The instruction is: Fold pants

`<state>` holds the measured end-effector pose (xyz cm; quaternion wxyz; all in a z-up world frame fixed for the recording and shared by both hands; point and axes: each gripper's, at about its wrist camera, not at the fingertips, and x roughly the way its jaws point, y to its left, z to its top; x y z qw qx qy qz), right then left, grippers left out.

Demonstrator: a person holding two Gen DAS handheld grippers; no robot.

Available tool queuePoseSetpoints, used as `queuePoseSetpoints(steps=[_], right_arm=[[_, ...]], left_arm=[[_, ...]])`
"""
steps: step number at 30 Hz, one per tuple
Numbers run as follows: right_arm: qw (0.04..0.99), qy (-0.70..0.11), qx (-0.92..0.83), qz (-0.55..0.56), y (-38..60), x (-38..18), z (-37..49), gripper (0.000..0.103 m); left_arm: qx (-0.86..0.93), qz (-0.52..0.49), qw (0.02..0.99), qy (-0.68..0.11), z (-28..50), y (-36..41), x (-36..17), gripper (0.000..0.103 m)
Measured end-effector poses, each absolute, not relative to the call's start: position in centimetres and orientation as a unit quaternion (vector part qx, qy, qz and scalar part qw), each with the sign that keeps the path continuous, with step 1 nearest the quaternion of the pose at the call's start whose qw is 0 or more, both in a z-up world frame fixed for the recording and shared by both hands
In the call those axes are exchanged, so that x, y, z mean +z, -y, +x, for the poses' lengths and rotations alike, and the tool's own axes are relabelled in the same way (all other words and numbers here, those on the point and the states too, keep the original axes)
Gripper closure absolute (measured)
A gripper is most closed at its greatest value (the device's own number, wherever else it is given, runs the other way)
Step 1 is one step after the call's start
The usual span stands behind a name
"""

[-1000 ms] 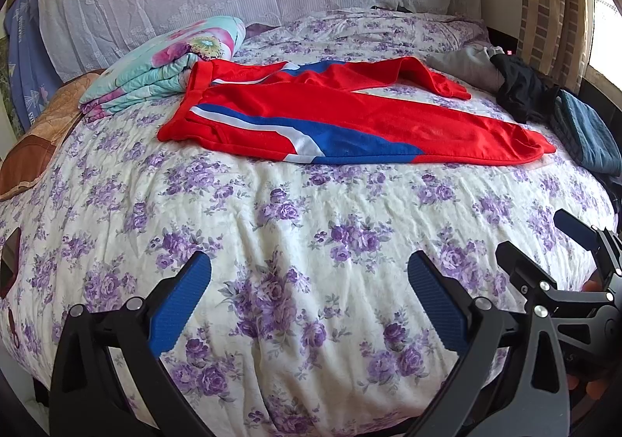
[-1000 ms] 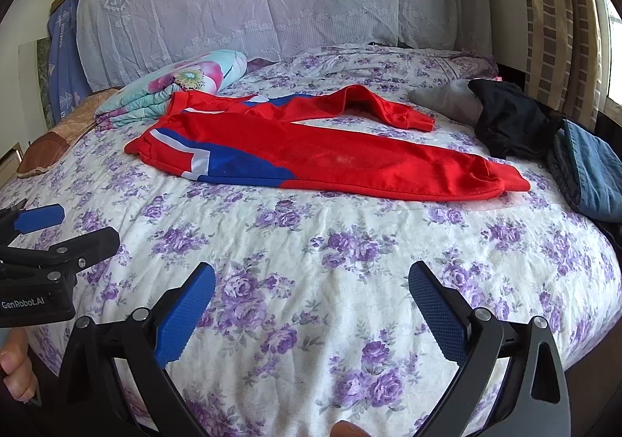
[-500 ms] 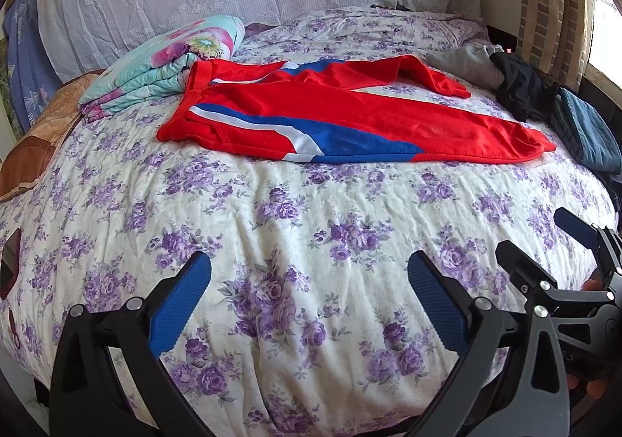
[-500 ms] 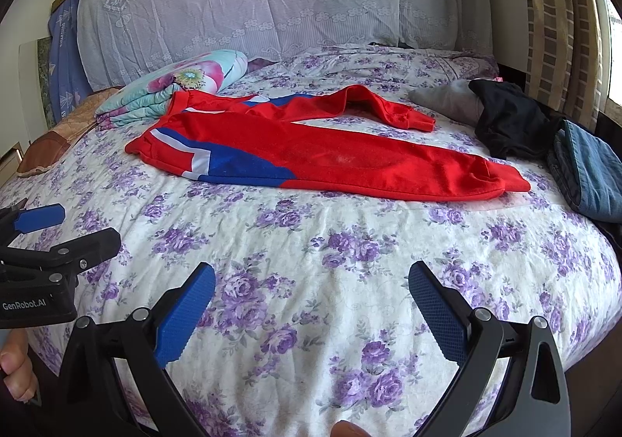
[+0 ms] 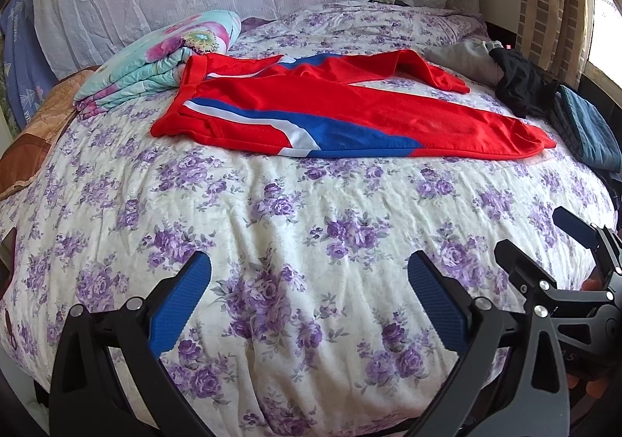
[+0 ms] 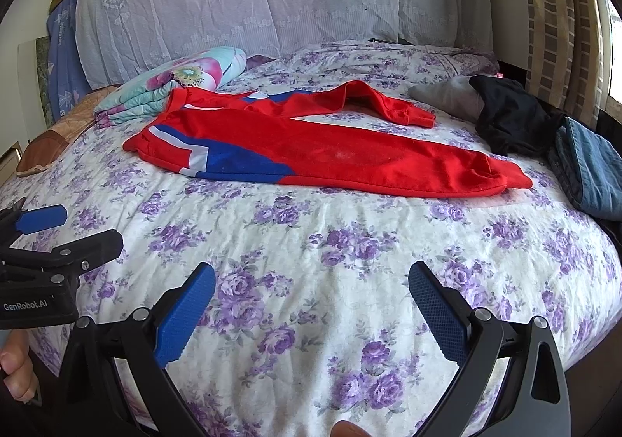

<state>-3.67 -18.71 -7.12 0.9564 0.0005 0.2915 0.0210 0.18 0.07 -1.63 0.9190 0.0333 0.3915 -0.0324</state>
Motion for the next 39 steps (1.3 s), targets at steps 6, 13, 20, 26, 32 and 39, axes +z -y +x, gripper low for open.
queuePoseSetpoints(steps=[6,13,20,26,32,39], right_arm=[[0.954,-0.298,0.026,-0.002,18.7,-7.5,-3.3,0.003],[0.947,-0.322,0.02,0.002,19.0,-8.9,-1.9,0.003],[0.944,-0.329,0.022,-0.013,18.4,-9.4,-1.7,0.003],[0.943,-0.333,0.019,-0.002,19.3,-9.5,-1.5,0.003],[0.945,-0.325,0.014,0.014,20.7,-9.0,-1.3,0.003],[0.954,-0.299,-0.002,0.0,22.0,-7.7,-1.9,0.003]], left_arm=[[-0.044,0.016,0.911,-0.41,1.6,-2.8,-2.0,0.004],[0.015,-0.066,0.905,-0.42,8.0,-14.0,-1.5,0.004],[0.01,-0.163,0.88,-0.446,18.5,-18.9,-2.0,0.007],[0.021,-0.223,0.836,-0.501,25.2,-19.8,-5.5,0.029],[-0.005,-0.255,0.849,-0.463,24.5,-19.8,-4.1,0.087],[-0.044,-0.278,0.884,-0.374,12.8,-21.0,-0.2,0.09]])
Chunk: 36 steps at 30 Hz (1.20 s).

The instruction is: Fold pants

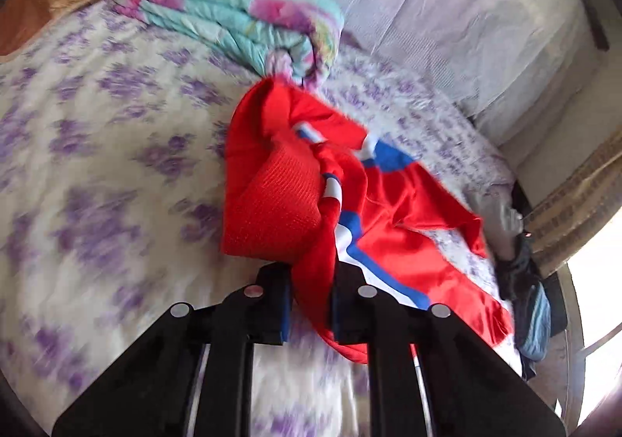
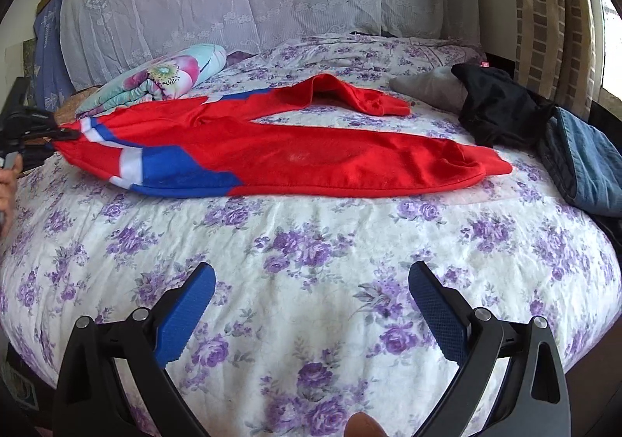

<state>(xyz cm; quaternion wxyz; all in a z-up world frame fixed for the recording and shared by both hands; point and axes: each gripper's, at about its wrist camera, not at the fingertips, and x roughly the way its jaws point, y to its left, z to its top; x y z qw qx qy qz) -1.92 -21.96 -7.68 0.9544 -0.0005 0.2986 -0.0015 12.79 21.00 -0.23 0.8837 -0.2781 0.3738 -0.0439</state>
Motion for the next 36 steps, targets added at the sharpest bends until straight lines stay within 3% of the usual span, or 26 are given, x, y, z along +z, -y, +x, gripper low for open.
queuePoseSetpoints(steps=[5,7,10,11,13,15,19,23,25,27,28,29,30,31,32,34,35,36], right_arm=[[0.955,-0.295,0.015,-0.002,22.4,-7.4,-1.5,0.003],[0.954,-0.297,0.037,0.012,22.7,-7.0,-0.7,0.003],[0.948,-0.299,0.094,0.049,23.5,-5.1,1.7,0.003],[0.947,-0.294,0.115,0.066,24.0,-4.1,2.7,0.003],[0.938,-0.298,0.139,0.104,25.4,-2.0,6.1,0.003],[0.931,-0.308,0.14,0.135,26.8,-0.4,10.2,0.003],[0.92,-0.347,0.089,0.161,28.9,0.5,20.4,0.003],[0.891,-0.411,0.039,0.187,30.9,-3.2,29.4,0.003],[0.874,-0.431,0.022,0.223,32.1,-5.4,32.4,0.003],[0.863,-0.441,0.011,0.246,32.5,-7.2,34.2,0.003],[0.867,-0.437,0.004,0.24,32.2,-7.4,34.7,0.01],[0.876,-0.432,-0.006,0.213,31.4,-7.1,35.1,0.028],[0.884,-0.435,-0.018,0.171,30.4,-6.7,35.3,0.059],[0.888,-0.437,-0.007,0.142,29.6,-6.3,35.7,0.077],[0.891,-0.434,0.009,0.132,29.1,-5.7,35.7,0.08],[0.907,-0.403,0.016,0.122,28.8,-3.6,34.9,0.08],[0.917,-0.381,0.017,0.121,29.0,-2.7,34.6,0.078],[0.923,-0.365,0.014,0.121,29.3,-2.3,34.3,0.07]], left_arm=[[0.006,-0.283,0.884,-0.372,5.7,-24.8,-1.9,0.087],[0.029,-0.27,0.875,-0.402,4.2,-25.9,-3.8,0.071],[0.047,-0.269,0.87,-0.411,2.4,-27.3,-4.3,0.063],[0.061,-0.249,0.882,-0.395,1.7,-27.6,-2.9,0.057],[0.108,-0.199,0.914,-0.336,0.5,-27.8,0.7,0.027],[0.13,-0.172,0.933,-0.287,-0.1,-27.9,3.5,0.016],[0.084,-0.138,0.947,-0.278,4.7,-28.0,7.0,0.016],[0.014,-0.103,0.926,-0.362,13.3,-27.3,5.4,0.017],[-0.029,-0.095,0.901,-0.422,17.7,-26.6,2.9,0.035],[-0.041,-0.082,0.878,-0.469,20.6,-25.8,-0.1,0.042],[-0.023,-0.063,0.869,-0.491,21.8,-25.4,-2.0,0.054],[-0.005,-0.046,0.861,-0.506,23.1,-25.3,-3.2,0.058],[0.016,-0.021,0.858,-0.513,24.5,-25.3,-4.4,0.062],[0.029,-0.003,0.861,-0.507,25.4,-25.3,-4.8,0.069],[0.056,0.028,0.868,-0.492,26.1,-25.2,-4.6,0.076],[0.078,0.04,0.878,-0.47,27.3,-25.9,-3.8,0.078],[0.086,0.024,0.88,-0.467,27.8,-26.5,-3.5,0.078],[0.116,0.019,0.88,-0.46,28.2,-27.3,-3.4,0.078]])
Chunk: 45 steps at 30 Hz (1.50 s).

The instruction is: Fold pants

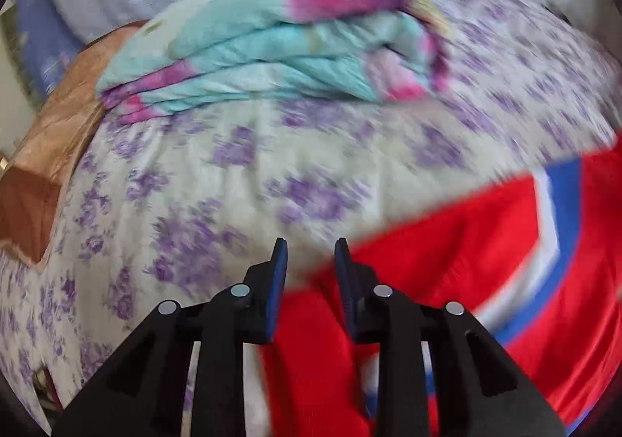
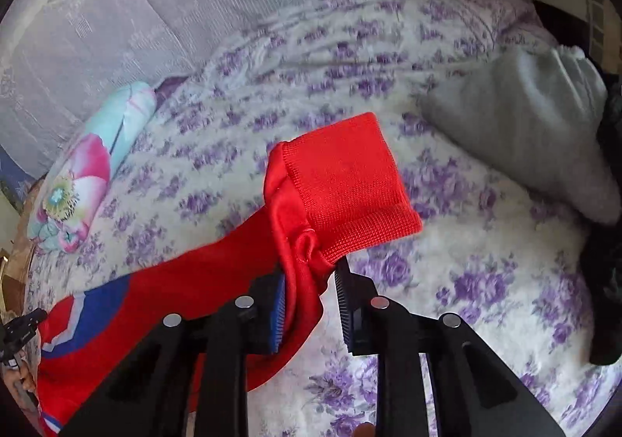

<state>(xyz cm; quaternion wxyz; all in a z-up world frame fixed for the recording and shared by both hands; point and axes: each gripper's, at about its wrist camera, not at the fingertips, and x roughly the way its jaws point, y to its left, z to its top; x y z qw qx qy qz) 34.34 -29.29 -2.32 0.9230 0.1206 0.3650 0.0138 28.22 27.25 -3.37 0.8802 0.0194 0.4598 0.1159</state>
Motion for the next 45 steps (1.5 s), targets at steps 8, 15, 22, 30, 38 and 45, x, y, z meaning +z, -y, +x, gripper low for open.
queuePoseSetpoints(steps=[8,15,22,30,38,45], right_arm=[[0.918,-0.394,-0.023,0.039,30.6,-2.1,29.4,0.036],[0.905,-0.421,0.067,0.006,29.2,-4.0,17.3,0.034],[0.883,-0.466,0.001,-0.057,29.5,-6.2,11.7,0.03],[0.894,-0.338,0.166,-0.241,16.4,1.6,12.7,0.003],[0.784,-0.409,0.305,-0.354,4.9,0.4,20.5,0.004],[0.777,-0.425,0.351,-0.304,1.5,0.8,29.7,0.019]], left_arm=[[0.091,-0.038,0.899,-0.427,24.3,-29.7,-0.3,0.069],[-0.083,0.021,0.921,-0.381,13.9,-22.1,2.7,0.023],[-0.112,0.083,0.873,-0.467,11.4,-19.0,-4.5,0.019],[-0.056,0.055,0.921,-0.382,15.5,-25.3,3.8,0.008],[-0.097,0.054,0.871,-0.479,23.6,-28.7,2.0,0.008],[-0.196,0.073,0.832,-0.514,29.0,-28.1,-0.9,0.008]])
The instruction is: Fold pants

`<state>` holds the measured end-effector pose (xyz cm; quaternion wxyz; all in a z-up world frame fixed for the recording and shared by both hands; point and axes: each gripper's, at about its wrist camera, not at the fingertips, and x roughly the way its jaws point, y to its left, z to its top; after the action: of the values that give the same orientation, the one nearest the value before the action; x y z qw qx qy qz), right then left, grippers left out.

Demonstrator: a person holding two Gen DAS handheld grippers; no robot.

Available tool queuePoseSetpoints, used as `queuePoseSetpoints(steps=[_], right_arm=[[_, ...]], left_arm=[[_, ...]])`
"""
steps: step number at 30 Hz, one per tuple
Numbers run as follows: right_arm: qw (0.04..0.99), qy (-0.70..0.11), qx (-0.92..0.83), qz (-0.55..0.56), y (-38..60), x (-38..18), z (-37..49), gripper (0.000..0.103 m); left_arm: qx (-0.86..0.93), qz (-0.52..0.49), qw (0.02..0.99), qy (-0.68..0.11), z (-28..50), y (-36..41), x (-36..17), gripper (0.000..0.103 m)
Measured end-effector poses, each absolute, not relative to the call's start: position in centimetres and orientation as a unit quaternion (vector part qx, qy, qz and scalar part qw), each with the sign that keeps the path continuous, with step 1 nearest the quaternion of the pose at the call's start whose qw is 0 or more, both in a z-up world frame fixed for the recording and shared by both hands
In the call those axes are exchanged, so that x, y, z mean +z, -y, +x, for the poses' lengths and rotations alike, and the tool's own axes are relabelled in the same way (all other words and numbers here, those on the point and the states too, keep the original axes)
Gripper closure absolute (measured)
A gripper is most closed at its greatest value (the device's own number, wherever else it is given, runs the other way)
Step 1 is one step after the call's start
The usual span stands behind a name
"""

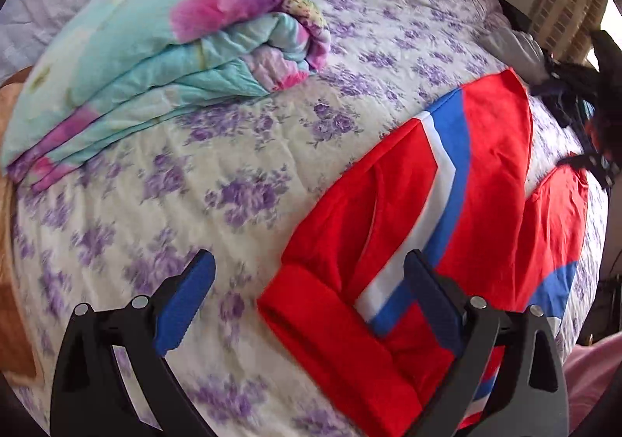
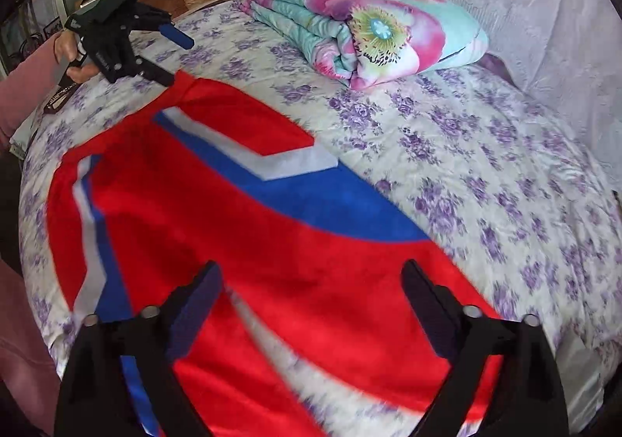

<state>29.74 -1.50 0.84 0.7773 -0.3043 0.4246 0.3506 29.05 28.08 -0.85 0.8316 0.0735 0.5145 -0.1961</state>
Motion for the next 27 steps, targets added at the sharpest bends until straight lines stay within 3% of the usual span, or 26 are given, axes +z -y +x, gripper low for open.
queuePoseSetpoints(steps=[2,4,11,14,17,18,20,21,23,27], right_arm=[[0.766,-0.437,0.364,-0.301,1.2,0.0,32.4,0.02],[0.754,-0.442,0.374,-0.311,0.6,-0.9,34.5,0.022],[0.7,-0.456,0.416,-0.359,-1.4,-3.9,38.8,0.026],[0.685,-0.471,0.423,-0.361,-2.0,-5.0,40.6,0.033],[0.674,-0.482,0.421,-0.369,-2.3,-6.1,42.1,0.044],[0.668,-0.487,0.426,-0.367,-2.4,-6.4,42.3,0.052],[0.658,-0.49,0.44,-0.364,-2.4,-6.5,42.0,0.073],[0.656,-0.483,0.446,-0.37,-2.4,-6.2,41.4,0.092],[0.658,-0.469,0.45,-0.379,-2.1,-5.7,40.5,0.096],[0.679,-0.449,0.45,-0.366,-0.9,-3.2,38.3,0.097]], left_arm=[[-0.215,0.086,0.818,-0.526,30.5,-27.8,-1.9,0.01],[-0.23,0.106,0.804,-0.539,31.3,-27.2,-2.6,0.021],[-0.286,0.167,0.763,-0.555,32.8,-24.9,-3.7,0.024],[-0.303,0.18,0.74,-0.573,33.7,-24.0,-4.5,0.036],[-0.322,0.18,0.725,-0.582,34.5,-23.3,-4.8,0.049],[-0.33,0.174,0.721,-0.584,34.7,-23.2,-4.8,0.057],[-0.342,0.169,0.716,-0.584,34.7,-23.0,-4.7,0.069],[-0.345,0.17,0.716,-0.583,34.6,-22.9,-4.7,0.076],[-0.341,0.179,0.722,-0.574,34.4,-22.8,-4.4,0.091],[-0.335,0.171,0.742,-0.555,33.3,-22.5,-3.3,0.096]])
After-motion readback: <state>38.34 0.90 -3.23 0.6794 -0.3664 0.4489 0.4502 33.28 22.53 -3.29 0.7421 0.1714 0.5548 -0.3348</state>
